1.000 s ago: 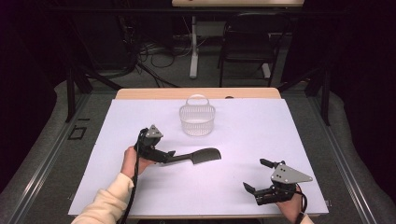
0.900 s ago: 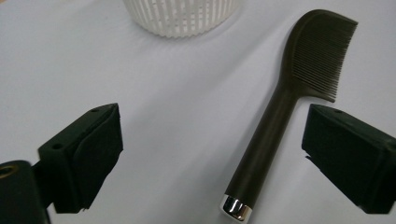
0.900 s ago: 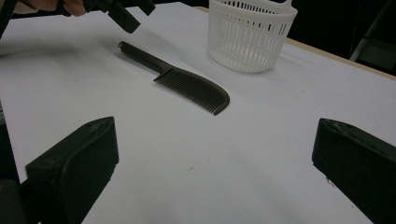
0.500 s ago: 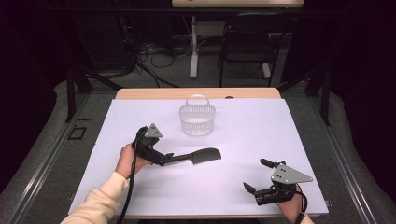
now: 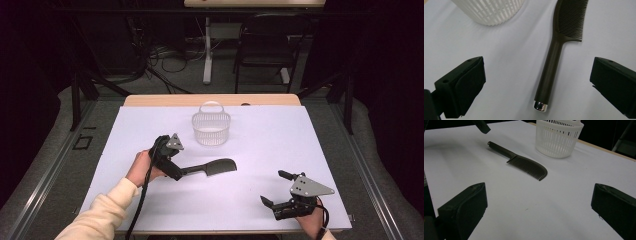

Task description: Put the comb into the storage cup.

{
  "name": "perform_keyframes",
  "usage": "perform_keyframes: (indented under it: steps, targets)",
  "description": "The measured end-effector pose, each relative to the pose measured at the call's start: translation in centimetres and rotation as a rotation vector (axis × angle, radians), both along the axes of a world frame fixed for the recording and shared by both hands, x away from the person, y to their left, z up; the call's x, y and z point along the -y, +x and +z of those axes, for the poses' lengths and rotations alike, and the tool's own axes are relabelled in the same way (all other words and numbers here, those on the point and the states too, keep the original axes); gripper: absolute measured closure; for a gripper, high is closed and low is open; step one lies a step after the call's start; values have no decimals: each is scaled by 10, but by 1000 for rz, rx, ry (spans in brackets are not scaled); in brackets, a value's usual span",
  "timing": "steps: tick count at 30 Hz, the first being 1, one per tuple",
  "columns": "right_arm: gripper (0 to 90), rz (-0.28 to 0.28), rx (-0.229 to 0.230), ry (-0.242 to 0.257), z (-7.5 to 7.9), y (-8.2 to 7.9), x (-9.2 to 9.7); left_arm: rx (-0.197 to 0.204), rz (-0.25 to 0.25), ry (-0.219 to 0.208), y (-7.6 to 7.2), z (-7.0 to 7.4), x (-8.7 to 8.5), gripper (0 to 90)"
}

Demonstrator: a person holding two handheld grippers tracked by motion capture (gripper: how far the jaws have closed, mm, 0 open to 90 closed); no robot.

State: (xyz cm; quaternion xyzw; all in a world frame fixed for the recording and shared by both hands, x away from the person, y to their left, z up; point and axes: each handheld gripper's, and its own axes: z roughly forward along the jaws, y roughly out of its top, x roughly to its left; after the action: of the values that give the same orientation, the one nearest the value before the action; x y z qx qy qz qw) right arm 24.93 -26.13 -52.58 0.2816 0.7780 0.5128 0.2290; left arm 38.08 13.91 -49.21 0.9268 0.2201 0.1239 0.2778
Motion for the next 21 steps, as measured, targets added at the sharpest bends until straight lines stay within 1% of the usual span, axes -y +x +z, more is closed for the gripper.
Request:
perform_keyframes:
  steps: [2,5,8,14,18,21]
  targets:
    - [2,1,-2,1,0,0,0,-1,-15,12,0,-1,3,0]
    - [2,1,-2,0,0,0,0,-17,-35,24,2,-2,8,0]
    - [2,2,-7,1,-1,0,0,-19,-51,45,4,-3,13,0]
    - [2,6,-5,-1,-1,0,-1,-32,-81,89,7,-5,23,0]
    - [2,8,-11,-6,-1,0,-1,-49,-109,133,10,-9,31,0]
    - [2,8,-10,-3,-1,0,-1,-55,-122,150,12,-11,36,0]
